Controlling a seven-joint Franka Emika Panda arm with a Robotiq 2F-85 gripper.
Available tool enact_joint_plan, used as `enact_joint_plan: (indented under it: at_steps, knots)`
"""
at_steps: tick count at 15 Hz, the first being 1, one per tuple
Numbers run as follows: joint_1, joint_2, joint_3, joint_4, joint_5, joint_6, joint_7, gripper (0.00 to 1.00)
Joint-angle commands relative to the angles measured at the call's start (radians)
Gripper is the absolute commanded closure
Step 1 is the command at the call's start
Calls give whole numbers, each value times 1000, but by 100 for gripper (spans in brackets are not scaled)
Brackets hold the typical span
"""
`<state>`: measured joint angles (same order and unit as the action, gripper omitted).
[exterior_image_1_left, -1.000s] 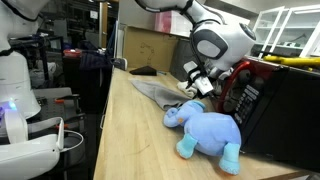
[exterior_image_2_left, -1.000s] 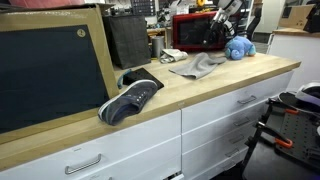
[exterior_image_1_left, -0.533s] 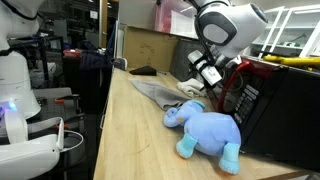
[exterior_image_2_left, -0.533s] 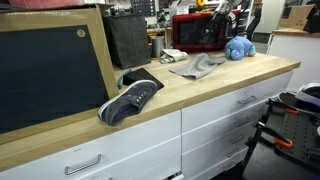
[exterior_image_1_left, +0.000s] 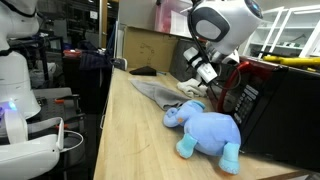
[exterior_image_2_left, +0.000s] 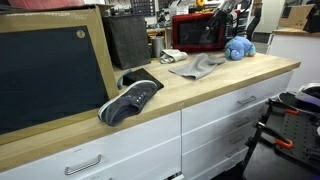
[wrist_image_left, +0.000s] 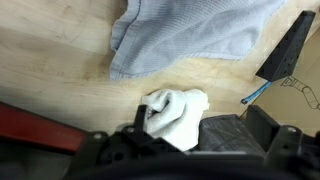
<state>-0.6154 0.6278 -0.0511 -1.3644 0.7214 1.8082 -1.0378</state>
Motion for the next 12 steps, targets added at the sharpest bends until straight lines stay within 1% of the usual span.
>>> enact_joint_plan:
  at_steps: [1, 5, 7, 11, 12]
  knots:
    - [4, 7, -11, 8, 5, -7, -1, 0]
    - [6, 2, -11, -1, 2, -9, -1, 0]
    - [9, -58, 3, -102, 10, 23, -14, 0]
    - [19, -195, 24, -290, 27, 39, -73, 0]
    - [40, -228, 2, -324, 44, 34, -98, 0]
